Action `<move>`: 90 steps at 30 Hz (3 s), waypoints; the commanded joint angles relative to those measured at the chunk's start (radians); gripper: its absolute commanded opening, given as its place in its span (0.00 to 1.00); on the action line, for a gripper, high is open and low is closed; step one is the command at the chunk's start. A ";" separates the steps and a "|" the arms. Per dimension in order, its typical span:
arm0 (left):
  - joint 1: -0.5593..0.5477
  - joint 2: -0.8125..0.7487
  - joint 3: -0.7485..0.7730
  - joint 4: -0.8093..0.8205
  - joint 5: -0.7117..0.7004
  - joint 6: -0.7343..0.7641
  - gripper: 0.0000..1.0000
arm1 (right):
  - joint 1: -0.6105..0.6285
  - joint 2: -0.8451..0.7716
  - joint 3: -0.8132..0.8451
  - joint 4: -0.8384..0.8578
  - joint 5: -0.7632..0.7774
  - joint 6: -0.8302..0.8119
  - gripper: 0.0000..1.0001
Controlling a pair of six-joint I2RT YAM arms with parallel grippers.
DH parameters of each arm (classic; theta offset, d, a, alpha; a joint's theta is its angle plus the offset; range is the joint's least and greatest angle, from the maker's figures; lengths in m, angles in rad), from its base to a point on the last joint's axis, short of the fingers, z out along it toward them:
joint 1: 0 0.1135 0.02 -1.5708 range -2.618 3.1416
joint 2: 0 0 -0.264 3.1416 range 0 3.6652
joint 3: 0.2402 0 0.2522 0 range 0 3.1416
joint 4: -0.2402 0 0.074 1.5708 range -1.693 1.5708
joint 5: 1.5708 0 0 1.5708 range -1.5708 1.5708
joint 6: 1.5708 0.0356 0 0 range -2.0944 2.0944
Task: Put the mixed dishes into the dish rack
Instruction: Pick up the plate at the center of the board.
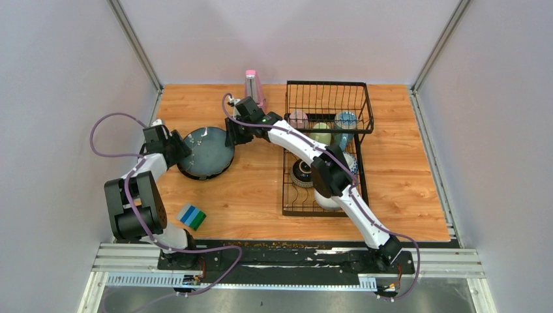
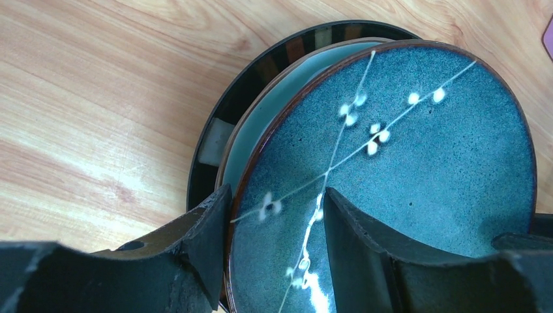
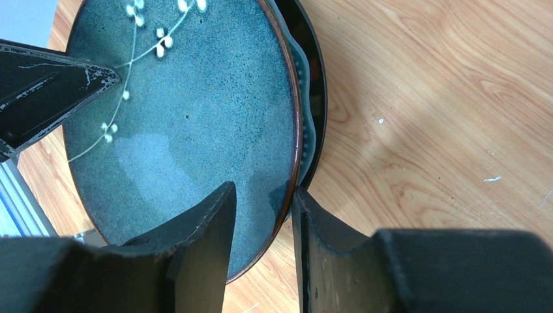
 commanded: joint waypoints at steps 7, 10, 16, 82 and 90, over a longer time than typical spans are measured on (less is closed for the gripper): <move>-0.034 -0.068 0.064 -0.019 0.034 -0.017 0.58 | 0.039 -0.105 0.039 0.120 -0.077 0.005 0.30; -0.033 -0.065 0.071 -0.028 0.036 -0.010 0.59 | 0.040 -0.112 0.040 0.121 -0.080 0.003 0.29; -0.033 -0.079 0.078 -0.020 0.043 -0.008 0.61 | 0.040 -0.130 0.039 0.129 -0.081 0.000 0.28; -0.048 0.121 0.055 0.046 0.266 0.003 0.46 | 0.000 -0.122 -0.113 0.192 -0.101 0.231 0.61; -0.049 0.119 0.047 0.059 0.275 -0.004 0.46 | 0.002 -0.121 -0.091 0.096 0.028 0.163 0.62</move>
